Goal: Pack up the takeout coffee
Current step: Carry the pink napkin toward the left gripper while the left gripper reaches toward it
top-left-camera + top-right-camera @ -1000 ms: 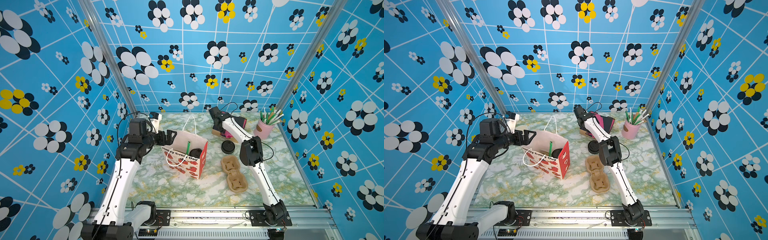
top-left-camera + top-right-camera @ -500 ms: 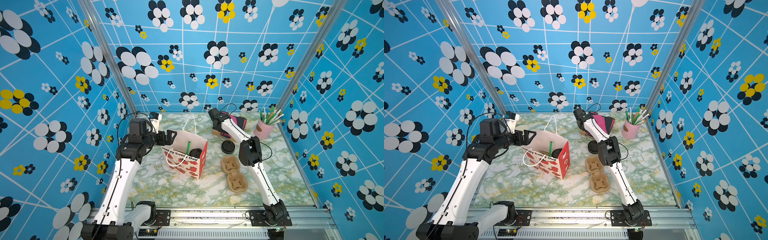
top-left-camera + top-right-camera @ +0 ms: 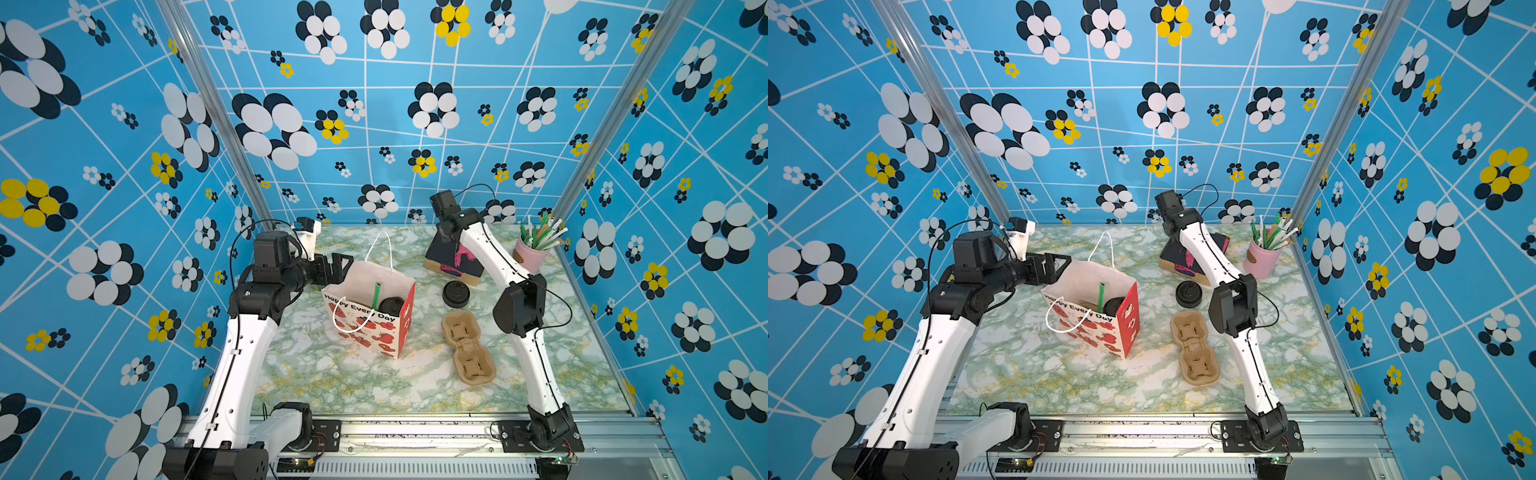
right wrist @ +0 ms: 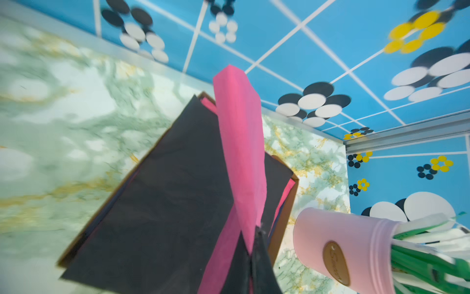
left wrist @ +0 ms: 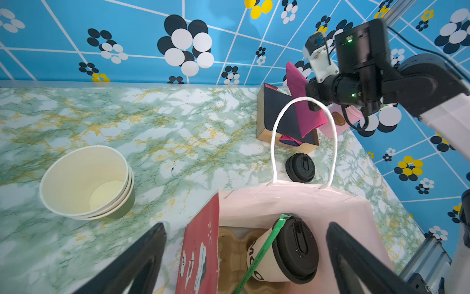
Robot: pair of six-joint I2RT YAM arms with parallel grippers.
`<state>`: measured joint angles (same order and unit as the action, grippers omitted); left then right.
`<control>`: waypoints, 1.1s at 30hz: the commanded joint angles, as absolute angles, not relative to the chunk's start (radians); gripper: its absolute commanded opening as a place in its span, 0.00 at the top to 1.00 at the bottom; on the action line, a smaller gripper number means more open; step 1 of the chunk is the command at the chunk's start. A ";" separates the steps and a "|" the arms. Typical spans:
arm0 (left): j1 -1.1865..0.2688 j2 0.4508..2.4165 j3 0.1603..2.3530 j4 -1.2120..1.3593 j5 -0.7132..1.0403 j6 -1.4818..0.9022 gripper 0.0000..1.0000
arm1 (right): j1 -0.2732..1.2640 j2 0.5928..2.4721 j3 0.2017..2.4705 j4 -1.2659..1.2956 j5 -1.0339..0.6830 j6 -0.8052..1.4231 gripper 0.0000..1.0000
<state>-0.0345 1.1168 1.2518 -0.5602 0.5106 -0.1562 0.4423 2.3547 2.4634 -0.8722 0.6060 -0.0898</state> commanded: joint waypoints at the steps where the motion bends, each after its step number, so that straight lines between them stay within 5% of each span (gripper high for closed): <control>1: -0.026 1.130 1.306 -0.504 0.586 -0.178 0.01 | 0.440 2.236 2.437 -0.882 0.490 -0.067 1.00; 13: -0.055 1.147 1.341 -0.306 0.801 -0.178 0.01 | 0.440 1.857 2.219 -0.833 0.003 -0.113 1.00; 21: -0.224 1.195 1.439 -0.393 0.806 0.078 0.01 | 0.439 1.568 1.906 -0.681 -0.428 -0.178 1.00; 33: -0.333 1.296 1.567 -0.495 0.862 0.366 0.01 | 0.442 1.357 1.708 -0.715 -0.802 -0.310 1.00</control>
